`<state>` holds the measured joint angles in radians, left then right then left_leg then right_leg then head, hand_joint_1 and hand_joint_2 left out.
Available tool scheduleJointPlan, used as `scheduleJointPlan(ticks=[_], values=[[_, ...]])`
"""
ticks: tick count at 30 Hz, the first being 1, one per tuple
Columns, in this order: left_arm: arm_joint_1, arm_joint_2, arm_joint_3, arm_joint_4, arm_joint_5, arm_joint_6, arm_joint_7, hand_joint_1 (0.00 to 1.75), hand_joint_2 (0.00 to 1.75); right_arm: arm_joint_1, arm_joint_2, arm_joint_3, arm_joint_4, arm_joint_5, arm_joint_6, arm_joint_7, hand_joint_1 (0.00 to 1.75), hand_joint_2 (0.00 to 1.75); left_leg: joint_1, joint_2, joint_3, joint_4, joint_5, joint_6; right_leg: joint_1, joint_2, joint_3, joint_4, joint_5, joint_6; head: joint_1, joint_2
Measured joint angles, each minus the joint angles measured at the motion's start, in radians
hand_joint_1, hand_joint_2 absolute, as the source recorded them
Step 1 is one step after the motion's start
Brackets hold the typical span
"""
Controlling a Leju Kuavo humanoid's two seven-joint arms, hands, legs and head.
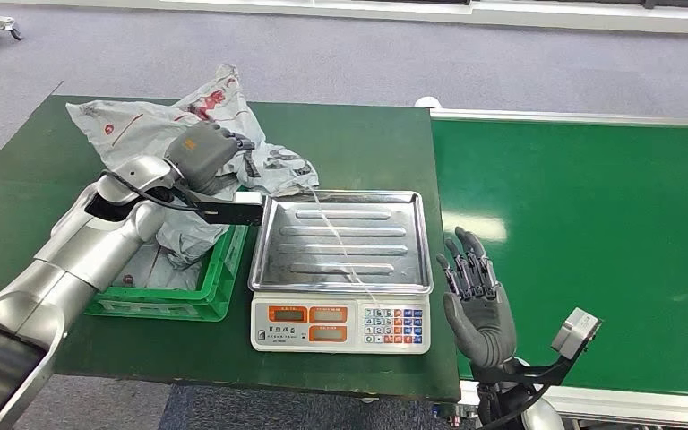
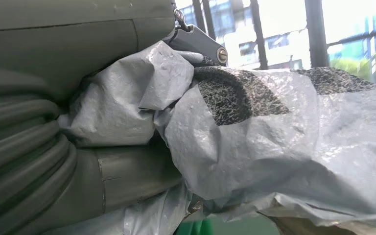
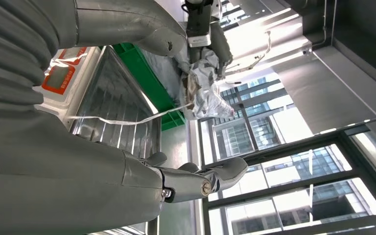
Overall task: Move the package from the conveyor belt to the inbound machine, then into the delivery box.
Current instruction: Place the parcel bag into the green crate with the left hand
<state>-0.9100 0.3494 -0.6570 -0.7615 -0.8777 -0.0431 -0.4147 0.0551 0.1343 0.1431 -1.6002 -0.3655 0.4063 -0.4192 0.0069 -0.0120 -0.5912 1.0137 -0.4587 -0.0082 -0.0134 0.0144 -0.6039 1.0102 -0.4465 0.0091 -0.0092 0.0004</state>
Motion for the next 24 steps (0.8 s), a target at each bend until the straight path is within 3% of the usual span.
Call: scheduleJointPlan(ticks=[7,11,24], values=[[0.005,-0.006,0.044,0.082,-0.048,-0.012,-0.002,1.74,1.75,0.031,0.024,-0.032,-0.048,0.017,-0.013,0.001,0.0,1.75,-0.001,0.0,0.0,0.0,0.0,0.0,-0.001,0.0,-0.001,0.0,0.0,0.0,0.0,0.0],[0.004,-0.021,0.059,0.112,-0.058,-0.015,-0.005,0.0,1.75,0.045,0.029,-0.039,-0.066,0.022,-0.018,0.001,0.0,1.75,-0.001,0.001,0.0,0.0,0.0,0.0,0.0,0.0,-0.001,0.0,0.0,0.0,0.0,0.0],[-0.014,-0.055,0.08,0.17,-0.078,-0.042,0.033,0.0,1.75,0.053,0.031,-0.051,-0.077,0.022,-0.025,-0.002,0.0,1.75,-0.001,0.001,0.0,0.0,0.0,0.0,0.0,0.001,-0.001,0.0,0.0,0.0,0.0,0.0]])
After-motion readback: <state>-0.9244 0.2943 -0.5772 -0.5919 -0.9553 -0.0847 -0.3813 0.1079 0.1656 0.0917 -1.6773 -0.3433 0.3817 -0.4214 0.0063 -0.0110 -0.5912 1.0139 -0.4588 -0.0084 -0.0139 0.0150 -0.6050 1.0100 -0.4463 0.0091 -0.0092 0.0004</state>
